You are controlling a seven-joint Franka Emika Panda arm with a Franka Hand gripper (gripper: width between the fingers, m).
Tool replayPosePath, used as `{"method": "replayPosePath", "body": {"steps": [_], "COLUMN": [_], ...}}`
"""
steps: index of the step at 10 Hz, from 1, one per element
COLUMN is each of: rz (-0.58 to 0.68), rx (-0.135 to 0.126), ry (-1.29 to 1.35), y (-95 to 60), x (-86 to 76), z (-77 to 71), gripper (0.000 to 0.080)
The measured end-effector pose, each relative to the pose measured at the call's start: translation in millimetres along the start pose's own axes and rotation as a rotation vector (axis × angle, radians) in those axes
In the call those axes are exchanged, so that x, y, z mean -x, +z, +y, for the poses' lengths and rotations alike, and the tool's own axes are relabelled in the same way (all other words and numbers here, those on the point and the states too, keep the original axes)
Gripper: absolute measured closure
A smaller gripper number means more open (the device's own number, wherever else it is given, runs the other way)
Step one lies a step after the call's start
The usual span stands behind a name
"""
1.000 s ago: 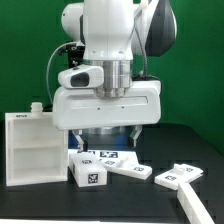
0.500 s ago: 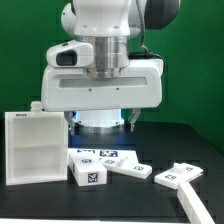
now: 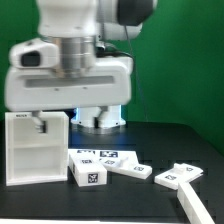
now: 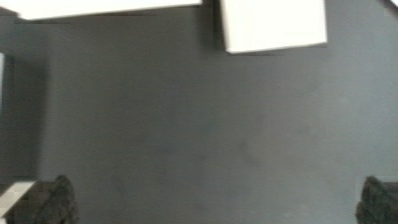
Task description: Assemble cabinet
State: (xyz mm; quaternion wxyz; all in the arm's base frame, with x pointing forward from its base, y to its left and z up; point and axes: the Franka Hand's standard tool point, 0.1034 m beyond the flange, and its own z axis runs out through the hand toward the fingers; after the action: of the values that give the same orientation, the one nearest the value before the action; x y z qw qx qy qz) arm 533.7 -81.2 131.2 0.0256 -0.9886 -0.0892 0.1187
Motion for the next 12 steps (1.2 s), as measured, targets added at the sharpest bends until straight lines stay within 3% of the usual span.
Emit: {"method": "replayPosePath", "body": {"steps": [4, 5, 6, 7, 8, 9, 12], "rz": [-0.271, -0.358, -0.458, -0.493, -0.553, -0.636, -0.658], "rx": [-0.064, -0.056, 0.009, 0.057, 0.020, -0.006, 0.002], "ry": [0.033, 0.022, 0.001, -0.023, -0.046, -0.012, -0.020], "y": [7.7, 10.8, 15.9, 21.1, 33.6, 35.4, 37.3], "x": [5.4, 8.7, 12.6, 16.1, 37.6, 48.7, 39.1], "z": [-15.0, -10.4, 11.4, 27.6, 27.7, 36.1, 35.4], "gripper": [0.0002, 0.0002, 0.0002, 0.0002, 0.0002, 0.0002, 0.0002]}}
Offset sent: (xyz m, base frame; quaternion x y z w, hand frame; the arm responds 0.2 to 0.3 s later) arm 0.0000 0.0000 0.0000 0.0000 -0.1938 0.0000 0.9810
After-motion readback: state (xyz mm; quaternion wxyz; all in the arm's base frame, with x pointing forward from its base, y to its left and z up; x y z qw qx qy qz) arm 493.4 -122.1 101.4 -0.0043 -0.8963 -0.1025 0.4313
